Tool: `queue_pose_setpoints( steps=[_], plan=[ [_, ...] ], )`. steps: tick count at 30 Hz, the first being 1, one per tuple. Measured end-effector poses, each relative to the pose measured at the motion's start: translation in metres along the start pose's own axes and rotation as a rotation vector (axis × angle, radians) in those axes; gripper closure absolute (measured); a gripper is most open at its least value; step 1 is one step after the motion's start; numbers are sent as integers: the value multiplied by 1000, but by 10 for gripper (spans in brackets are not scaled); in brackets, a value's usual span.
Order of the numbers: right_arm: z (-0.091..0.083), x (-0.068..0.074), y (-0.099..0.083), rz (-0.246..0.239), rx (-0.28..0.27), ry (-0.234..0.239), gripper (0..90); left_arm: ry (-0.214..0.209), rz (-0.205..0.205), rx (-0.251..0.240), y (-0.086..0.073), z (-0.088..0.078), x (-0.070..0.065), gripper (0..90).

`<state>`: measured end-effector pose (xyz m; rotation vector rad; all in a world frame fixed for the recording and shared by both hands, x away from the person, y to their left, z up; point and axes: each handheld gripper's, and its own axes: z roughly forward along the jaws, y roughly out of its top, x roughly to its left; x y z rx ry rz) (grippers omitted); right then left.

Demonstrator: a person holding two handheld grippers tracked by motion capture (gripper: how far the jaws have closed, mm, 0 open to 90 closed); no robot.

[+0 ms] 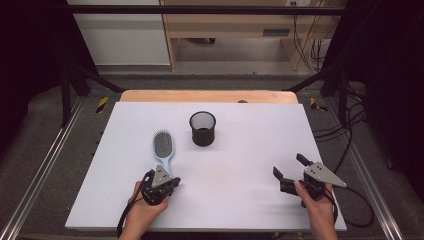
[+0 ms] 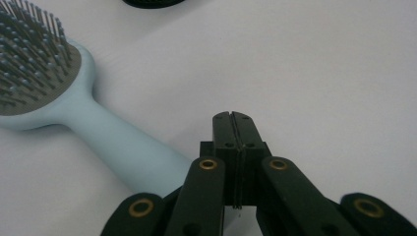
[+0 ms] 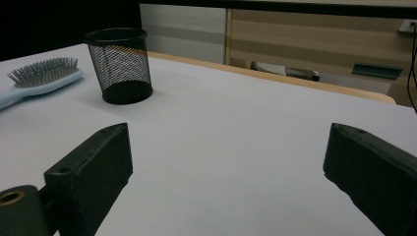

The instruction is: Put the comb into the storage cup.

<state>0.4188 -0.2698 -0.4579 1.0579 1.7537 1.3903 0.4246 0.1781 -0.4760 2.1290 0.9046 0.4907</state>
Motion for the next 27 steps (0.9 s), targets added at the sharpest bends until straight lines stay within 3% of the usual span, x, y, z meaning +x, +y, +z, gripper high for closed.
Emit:
queue_pose_setpoints(
  steps=[10, 20, 27],
  plan=[
    [0, 0, 0, 0, 0, 3, 48, 31, -19, 35, -6, -7, 7, 900],
    [0, 1, 0, -4, 3, 7, 48, 68, -46, 59, -22, -22, 32, 900],
    [0, 2, 0, -4, 5, 13, 49, 95, -83, 50, -33, -35, 52, 900]
  ],
)
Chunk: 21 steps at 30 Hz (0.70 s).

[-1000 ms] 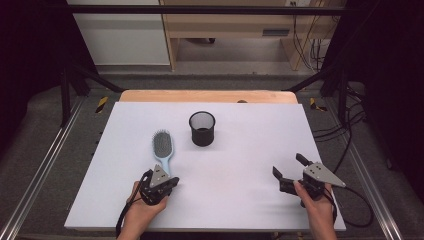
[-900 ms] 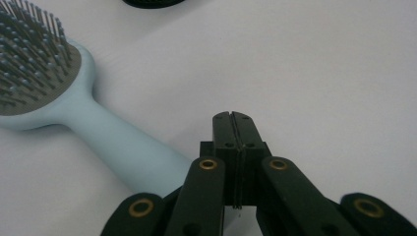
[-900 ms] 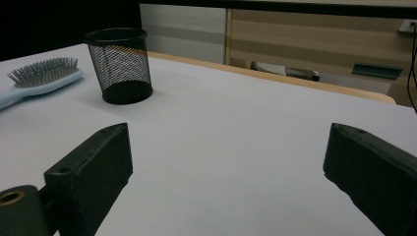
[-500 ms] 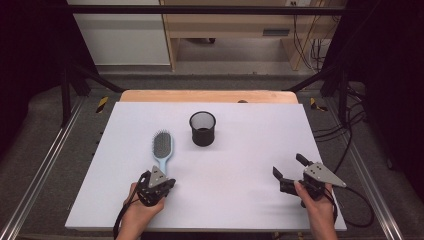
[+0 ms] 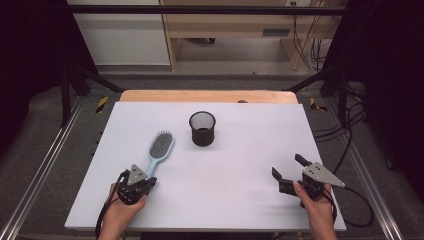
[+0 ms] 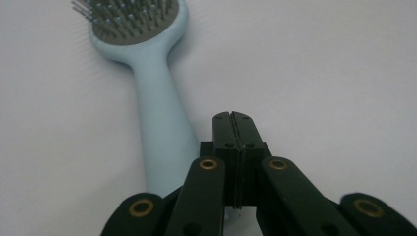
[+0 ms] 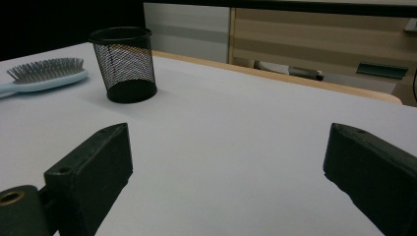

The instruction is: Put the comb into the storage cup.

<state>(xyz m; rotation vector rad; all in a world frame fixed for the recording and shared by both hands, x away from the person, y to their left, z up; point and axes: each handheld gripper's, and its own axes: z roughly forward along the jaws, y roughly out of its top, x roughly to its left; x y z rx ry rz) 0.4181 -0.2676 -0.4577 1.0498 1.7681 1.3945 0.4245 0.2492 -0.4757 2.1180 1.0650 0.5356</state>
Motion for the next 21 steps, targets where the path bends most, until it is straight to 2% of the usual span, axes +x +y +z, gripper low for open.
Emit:
queue_pose_setpoints(
  steps=[6, 12, 21],
  plan=[
    [1, 2, 0, -5, 6, 0, 48, 6, -29, -10, -4, -5, 16, 900],
    [2, 2, 0, -3, 7, 1, 49, 28, -11, -13, -7, -6, 25, 900],
    [3, 2, -1, 0, 7, 3, 48, 52, -27, -11, -9, -8, 37, 900]
  ],
)
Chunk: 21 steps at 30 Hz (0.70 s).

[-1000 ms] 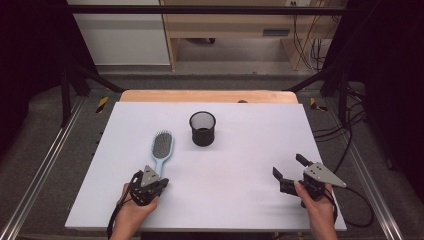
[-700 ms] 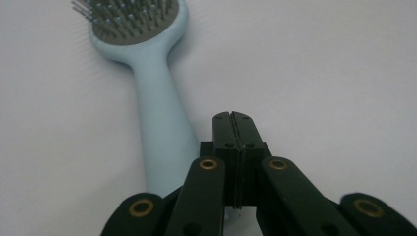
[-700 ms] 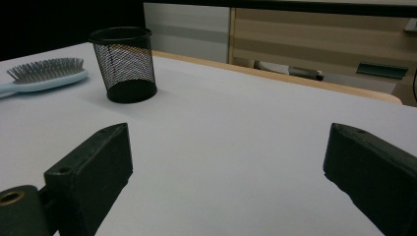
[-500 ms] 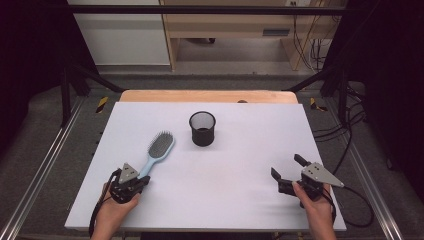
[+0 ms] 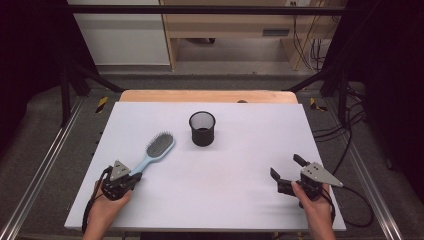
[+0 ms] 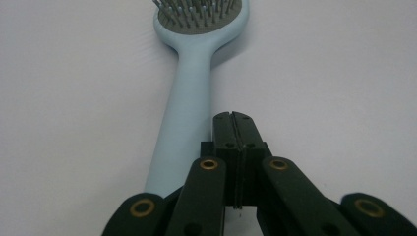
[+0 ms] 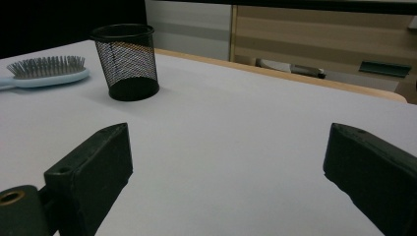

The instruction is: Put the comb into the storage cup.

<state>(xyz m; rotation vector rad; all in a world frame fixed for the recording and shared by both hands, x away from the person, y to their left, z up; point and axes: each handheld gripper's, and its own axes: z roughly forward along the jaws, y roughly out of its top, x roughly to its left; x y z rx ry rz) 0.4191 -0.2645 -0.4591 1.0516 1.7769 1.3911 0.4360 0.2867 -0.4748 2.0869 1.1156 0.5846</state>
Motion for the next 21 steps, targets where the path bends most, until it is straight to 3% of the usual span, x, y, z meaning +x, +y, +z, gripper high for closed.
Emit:
queue_pose_setpoints(
  steps=[16, 21],
  plan=[
    [1, 1, 0, 0, 5, 9, 48, 7, 2, -3, 0, 1, 7, 900],
    [1, 1, 0, -1, 5, 13, 48, -9, -5, -32, 4, -3, 6, 900]
  ],
)
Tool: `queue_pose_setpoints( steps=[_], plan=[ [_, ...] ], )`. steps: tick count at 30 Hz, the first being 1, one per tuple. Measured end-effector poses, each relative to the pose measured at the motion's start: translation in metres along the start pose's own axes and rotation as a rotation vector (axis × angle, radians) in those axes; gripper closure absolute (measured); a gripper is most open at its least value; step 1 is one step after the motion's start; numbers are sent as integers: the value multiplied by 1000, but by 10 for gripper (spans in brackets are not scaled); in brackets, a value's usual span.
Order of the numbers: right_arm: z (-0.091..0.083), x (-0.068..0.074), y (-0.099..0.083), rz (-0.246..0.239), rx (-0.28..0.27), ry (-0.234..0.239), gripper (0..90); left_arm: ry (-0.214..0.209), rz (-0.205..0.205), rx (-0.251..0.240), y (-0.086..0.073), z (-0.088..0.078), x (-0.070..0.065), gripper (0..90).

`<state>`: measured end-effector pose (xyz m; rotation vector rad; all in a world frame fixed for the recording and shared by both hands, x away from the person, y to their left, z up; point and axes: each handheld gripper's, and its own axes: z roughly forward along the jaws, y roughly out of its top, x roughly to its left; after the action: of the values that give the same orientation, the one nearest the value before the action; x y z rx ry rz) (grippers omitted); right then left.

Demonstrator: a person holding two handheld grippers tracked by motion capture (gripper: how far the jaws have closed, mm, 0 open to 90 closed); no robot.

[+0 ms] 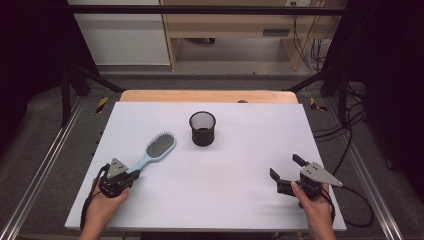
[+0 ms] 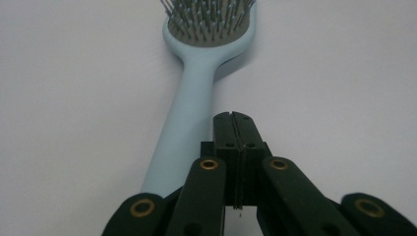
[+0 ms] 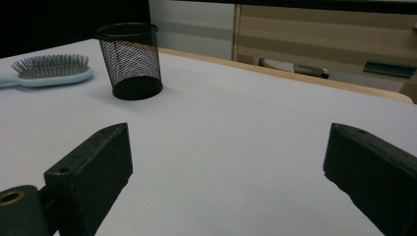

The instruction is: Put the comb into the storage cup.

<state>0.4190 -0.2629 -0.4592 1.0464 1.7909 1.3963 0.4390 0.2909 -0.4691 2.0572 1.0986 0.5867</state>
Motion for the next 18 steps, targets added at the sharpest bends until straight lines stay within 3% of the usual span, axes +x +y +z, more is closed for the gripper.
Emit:
queue_pose_setpoints(
  steps=[7, 10, 12, 15, 18],
  plan=[
    [1, 1, 0, -10, 5, 6, 48, -4, 11, -38, 15, -3, 0, 900],
    [2, 1, -1, -11, 11, 5, 48, -8, -1, -42, 23, 1, 5, 886],
    [2, 2, -1, -8, 14, 5, 48, -5, 13, -30, 28, 5, 8, 866],
    [3, 3, -1, -14, 12, 9, 48, 9, 25, -12, 33, 10, 12, 782],
    [2, 3, -1, -13, 13, 11, 48, 19, 17, 5, 35, 13, 16, 618]
  ],
)
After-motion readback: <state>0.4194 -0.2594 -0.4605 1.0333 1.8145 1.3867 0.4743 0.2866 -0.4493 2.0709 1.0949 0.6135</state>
